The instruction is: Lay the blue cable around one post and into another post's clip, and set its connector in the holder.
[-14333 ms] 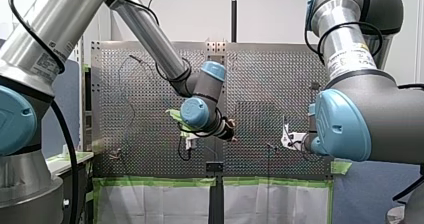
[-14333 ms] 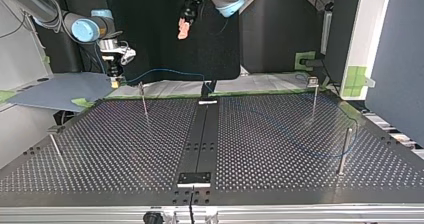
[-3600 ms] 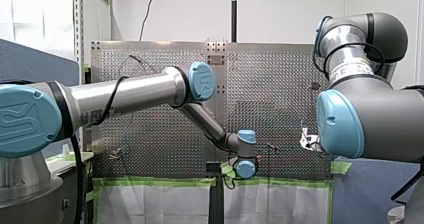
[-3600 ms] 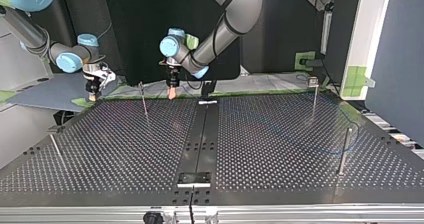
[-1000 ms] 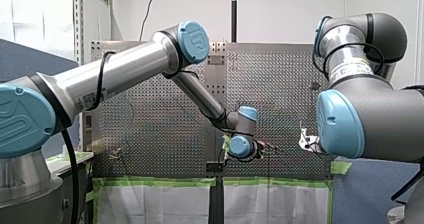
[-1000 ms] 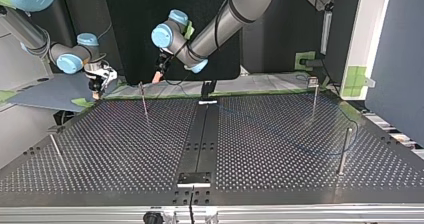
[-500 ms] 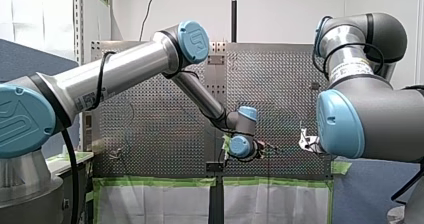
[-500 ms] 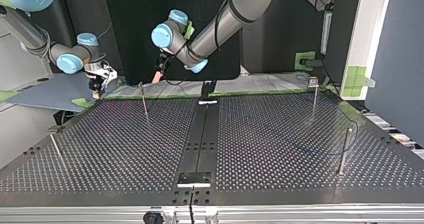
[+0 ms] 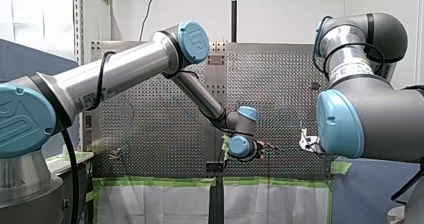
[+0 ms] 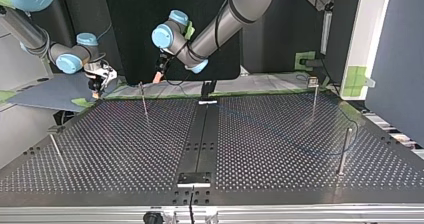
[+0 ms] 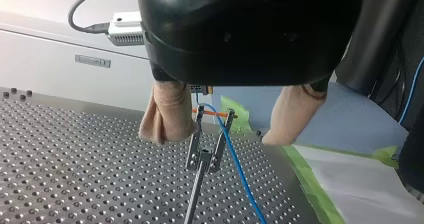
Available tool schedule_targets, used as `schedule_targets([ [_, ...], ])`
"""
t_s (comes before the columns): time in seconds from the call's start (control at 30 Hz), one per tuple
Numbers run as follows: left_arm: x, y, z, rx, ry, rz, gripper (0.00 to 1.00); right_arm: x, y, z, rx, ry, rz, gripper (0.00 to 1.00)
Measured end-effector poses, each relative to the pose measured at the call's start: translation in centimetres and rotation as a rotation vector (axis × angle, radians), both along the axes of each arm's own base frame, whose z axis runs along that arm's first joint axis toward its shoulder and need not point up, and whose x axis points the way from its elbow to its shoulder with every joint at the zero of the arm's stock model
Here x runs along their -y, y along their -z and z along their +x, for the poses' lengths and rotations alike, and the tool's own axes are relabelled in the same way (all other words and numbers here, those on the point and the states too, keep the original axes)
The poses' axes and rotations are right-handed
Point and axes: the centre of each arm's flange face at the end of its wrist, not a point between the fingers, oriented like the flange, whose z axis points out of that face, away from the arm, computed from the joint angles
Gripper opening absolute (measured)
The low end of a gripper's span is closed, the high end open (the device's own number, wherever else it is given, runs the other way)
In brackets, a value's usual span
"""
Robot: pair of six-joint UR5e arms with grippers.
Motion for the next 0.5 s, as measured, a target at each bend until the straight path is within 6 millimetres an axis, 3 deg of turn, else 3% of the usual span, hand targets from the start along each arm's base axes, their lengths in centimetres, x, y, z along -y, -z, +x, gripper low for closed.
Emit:
schedule_targets([
  [0.5,-0.14,0.00,0.19,-0.007,-0.008,-0.012,1.00,0.06,-0.05,-0.06,0.000,0.001,-0.002,0.00],
])
